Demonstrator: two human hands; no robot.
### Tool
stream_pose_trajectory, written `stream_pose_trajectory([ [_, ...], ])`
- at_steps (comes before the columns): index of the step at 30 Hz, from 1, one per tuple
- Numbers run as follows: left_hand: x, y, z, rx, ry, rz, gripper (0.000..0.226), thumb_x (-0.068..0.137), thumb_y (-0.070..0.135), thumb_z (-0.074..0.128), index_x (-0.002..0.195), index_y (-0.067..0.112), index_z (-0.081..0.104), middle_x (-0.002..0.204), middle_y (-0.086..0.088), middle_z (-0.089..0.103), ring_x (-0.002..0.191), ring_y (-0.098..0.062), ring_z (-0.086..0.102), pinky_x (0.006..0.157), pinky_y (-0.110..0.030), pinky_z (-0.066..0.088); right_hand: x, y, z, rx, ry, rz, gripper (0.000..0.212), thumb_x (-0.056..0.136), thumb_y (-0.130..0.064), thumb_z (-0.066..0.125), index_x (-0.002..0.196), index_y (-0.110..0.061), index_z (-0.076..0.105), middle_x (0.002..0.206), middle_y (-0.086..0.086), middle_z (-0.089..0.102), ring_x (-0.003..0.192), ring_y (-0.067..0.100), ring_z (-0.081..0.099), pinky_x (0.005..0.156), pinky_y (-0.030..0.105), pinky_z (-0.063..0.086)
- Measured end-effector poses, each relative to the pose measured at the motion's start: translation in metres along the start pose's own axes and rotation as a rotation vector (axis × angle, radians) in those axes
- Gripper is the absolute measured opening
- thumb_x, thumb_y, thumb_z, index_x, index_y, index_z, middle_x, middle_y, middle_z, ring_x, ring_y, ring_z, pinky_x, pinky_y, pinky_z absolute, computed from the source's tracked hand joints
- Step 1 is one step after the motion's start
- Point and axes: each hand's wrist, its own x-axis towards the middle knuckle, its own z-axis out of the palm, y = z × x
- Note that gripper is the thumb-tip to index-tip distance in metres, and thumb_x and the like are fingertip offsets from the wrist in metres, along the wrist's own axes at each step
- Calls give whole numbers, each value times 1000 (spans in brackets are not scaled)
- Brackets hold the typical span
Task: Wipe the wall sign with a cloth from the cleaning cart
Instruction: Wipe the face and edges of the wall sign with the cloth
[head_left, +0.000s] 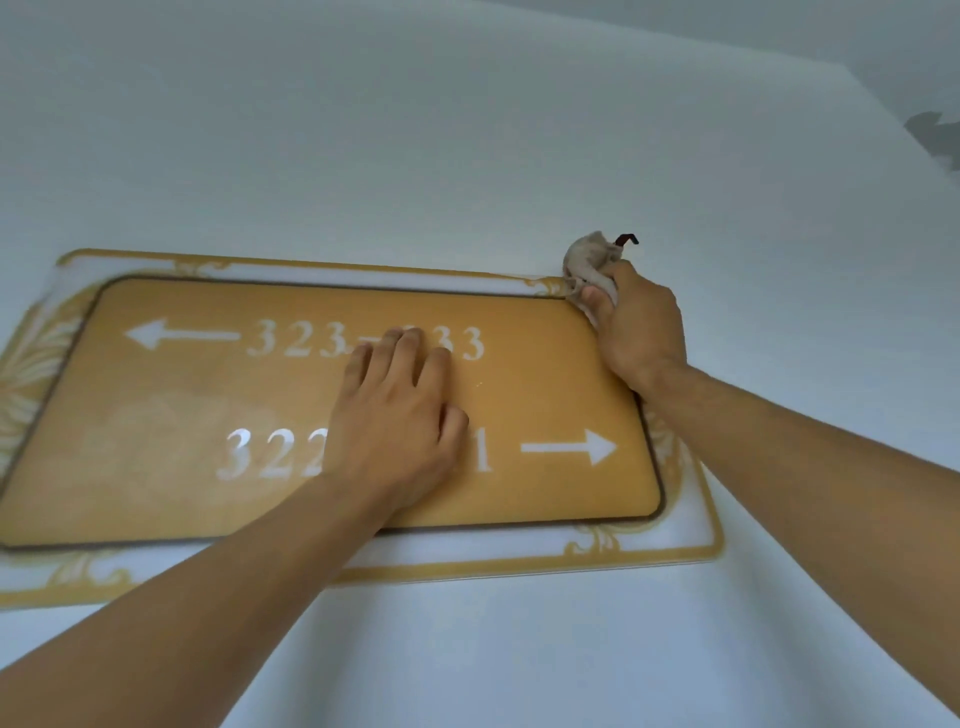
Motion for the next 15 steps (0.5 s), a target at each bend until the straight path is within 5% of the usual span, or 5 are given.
stream_pose_trajectory([
  [6, 4, -4, 8, 10, 44, 20, 48, 84, 40, 31, 116, 11, 51, 138, -14, 47, 136, -33, 34, 114, -50, 24, 30, -14, 26, -19, 35, -37, 36, 98, -41, 49, 126, -19, 53, 102, 8, 67, 93, 28, 61, 73, 31, 39],
  [15, 0, -4, 12, 40, 42, 13, 51, 84, 41, 32, 121, 11, 51, 143, -16, 44, 137, -33, 35, 115, -51, 25, 7, -23, 23, -70, 3, -96, 32, 99, -44, 48, 116, -18, 56, 93, 1, 64, 81, 18, 54, 68, 30, 37],
])
